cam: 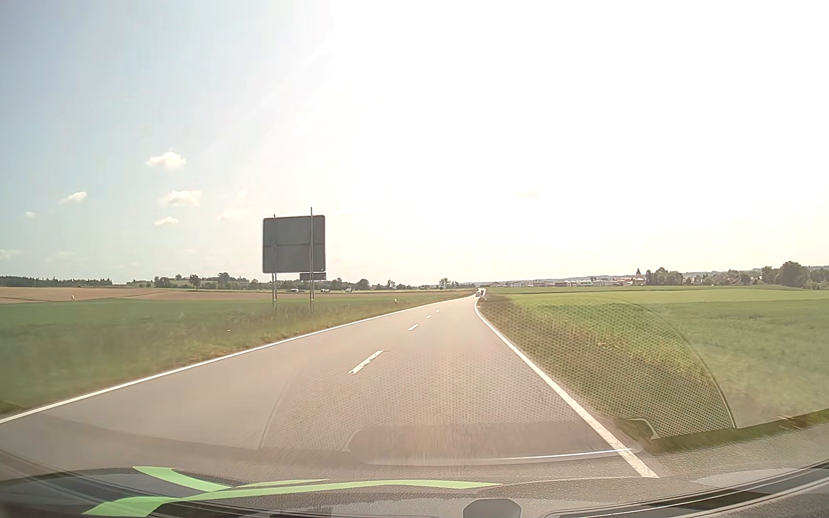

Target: Follow the waypoints while adhering to traffic rules and regulations

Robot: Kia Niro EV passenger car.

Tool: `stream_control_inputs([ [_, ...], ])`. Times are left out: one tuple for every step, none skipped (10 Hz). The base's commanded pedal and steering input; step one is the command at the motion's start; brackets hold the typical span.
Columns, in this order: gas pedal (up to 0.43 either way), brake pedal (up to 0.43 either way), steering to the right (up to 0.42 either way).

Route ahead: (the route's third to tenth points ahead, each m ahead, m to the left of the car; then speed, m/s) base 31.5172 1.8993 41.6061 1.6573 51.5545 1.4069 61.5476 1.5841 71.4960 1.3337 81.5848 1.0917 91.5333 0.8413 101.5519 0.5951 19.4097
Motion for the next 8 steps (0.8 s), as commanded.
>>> stream_control_inputs([
  [0.150, 0.000, 0.001],
  [0.150, 0.000, 0.001],
  [0.150, 0.000, 0.001],
  [0.157, 0.000, 0.001],
  [0.157, 0.000, 0.001],
  [0.169, 0.000, 0.001],
  [0.177, 0.000, 0.001],
  [0.177, 0.000, 0.001],
])
